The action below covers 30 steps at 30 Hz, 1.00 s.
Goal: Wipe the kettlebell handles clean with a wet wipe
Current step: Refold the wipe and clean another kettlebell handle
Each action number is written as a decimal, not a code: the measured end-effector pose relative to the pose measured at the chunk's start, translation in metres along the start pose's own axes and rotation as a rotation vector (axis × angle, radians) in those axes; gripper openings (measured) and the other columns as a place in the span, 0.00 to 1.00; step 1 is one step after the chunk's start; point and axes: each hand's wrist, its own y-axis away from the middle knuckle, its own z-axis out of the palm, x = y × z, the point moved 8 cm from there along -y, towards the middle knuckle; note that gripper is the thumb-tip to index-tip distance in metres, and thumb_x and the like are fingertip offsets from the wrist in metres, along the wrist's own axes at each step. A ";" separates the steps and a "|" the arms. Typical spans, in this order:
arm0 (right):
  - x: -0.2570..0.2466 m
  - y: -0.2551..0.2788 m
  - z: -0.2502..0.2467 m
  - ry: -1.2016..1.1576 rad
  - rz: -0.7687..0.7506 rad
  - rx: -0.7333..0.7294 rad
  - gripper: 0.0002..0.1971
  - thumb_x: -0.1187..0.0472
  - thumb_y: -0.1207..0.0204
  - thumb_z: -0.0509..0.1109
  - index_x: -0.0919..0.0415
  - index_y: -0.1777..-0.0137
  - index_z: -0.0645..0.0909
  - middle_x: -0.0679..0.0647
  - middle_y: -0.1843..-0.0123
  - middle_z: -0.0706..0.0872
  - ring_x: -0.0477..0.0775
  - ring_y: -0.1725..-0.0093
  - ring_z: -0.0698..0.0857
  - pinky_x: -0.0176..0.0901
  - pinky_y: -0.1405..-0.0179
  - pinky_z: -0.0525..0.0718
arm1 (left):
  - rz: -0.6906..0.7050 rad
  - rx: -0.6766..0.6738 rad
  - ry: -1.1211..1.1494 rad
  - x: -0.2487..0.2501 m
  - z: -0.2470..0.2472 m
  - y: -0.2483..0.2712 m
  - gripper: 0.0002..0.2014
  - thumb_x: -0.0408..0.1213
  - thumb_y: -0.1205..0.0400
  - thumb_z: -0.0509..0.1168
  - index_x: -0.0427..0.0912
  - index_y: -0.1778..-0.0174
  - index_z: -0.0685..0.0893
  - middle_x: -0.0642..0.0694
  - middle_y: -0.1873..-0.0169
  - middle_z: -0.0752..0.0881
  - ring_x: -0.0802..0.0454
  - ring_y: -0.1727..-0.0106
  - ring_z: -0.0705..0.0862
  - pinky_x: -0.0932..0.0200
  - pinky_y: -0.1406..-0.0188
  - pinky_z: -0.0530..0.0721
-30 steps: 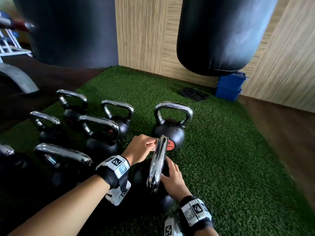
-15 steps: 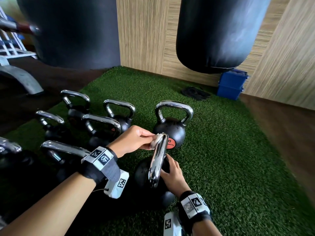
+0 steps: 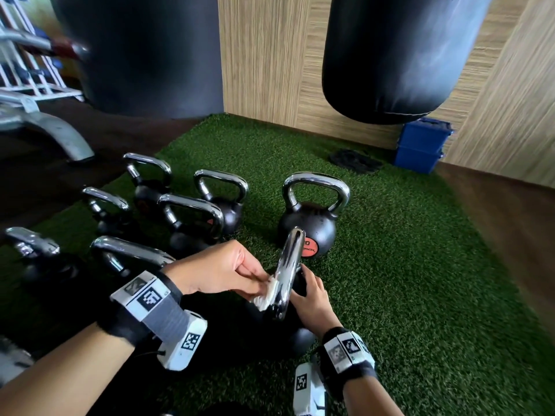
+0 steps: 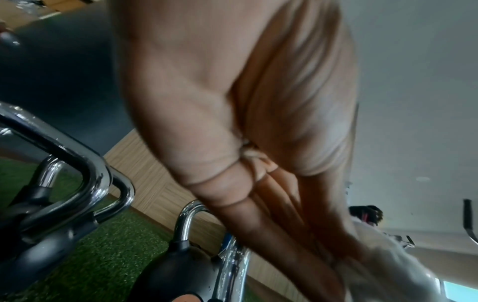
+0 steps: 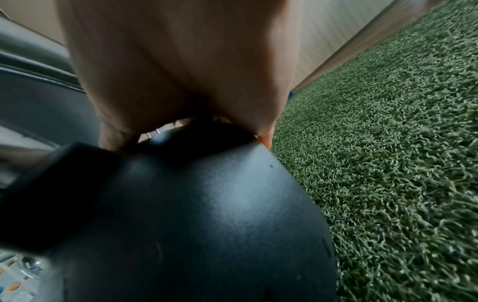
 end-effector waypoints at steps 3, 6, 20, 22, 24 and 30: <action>0.000 0.000 0.000 0.002 -0.014 0.013 0.40 0.42 0.23 0.73 0.48 0.14 0.63 0.57 0.19 0.72 0.61 0.19 0.70 0.54 0.17 0.66 | 0.055 0.041 -0.072 -0.004 0.004 0.007 0.11 0.40 0.20 0.79 0.49 0.41 0.95 0.50 0.48 0.95 0.54 0.43 0.93 0.62 0.41 0.88; 0.000 0.000 0.000 0.014 -0.025 0.016 0.39 0.42 0.23 0.73 0.48 0.14 0.63 0.56 0.19 0.72 0.61 0.20 0.70 0.54 0.18 0.66 | 0.051 0.041 -0.156 -0.015 0.015 0.013 0.12 0.39 0.20 0.79 0.51 0.41 0.94 0.55 0.46 0.94 0.59 0.41 0.91 0.57 0.34 0.87; -0.023 0.014 -0.015 0.047 -0.124 -0.222 0.32 0.41 0.21 0.72 0.43 0.18 0.71 0.46 0.25 0.82 0.48 0.27 0.81 0.49 0.24 0.76 | 0.059 0.304 -0.208 -0.033 0.019 0.021 0.11 0.37 0.19 0.77 0.44 0.41 0.95 0.51 0.50 0.95 0.62 0.51 0.91 0.62 0.48 0.89; -0.037 0.022 -0.047 0.094 -0.156 -0.177 0.18 0.46 0.20 0.73 0.41 0.31 0.84 0.46 0.41 0.93 0.43 0.46 0.91 0.41 0.44 0.88 | 0.070 0.383 -0.035 -0.027 0.005 0.023 0.11 0.31 0.20 0.76 0.40 0.42 0.94 0.49 0.50 0.95 0.61 0.53 0.90 0.60 0.50 0.91; -0.061 0.034 -0.090 -0.008 -0.214 0.055 0.08 0.54 0.22 0.77 0.39 0.45 0.91 0.41 0.50 0.95 0.37 0.59 0.91 0.34 0.58 0.89 | 0.134 0.428 0.076 -0.011 -0.008 0.026 0.11 0.28 0.20 0.75 0.44 0.45 0.95 0.49 0.50 0.95 0.62 0.51 0.91 0.69 0.51 0.88; -0.161 0.085 -0.116 -0.223 -0.535 0.078 0.16 0.52 0.34 0.86 0.45 0.45 0.93 0.36 0.52 0.94 0.41 0.57 0.92 0.35 0.54 0.89 | 0.262 0.427 0.383 0.044 -0.021 0.033 0.14 0.34 0.25 0.74 0.46 0.44 0.95 0.40 0.46 0.94 0.50 0.45 0.93 0.60 0.50 0.91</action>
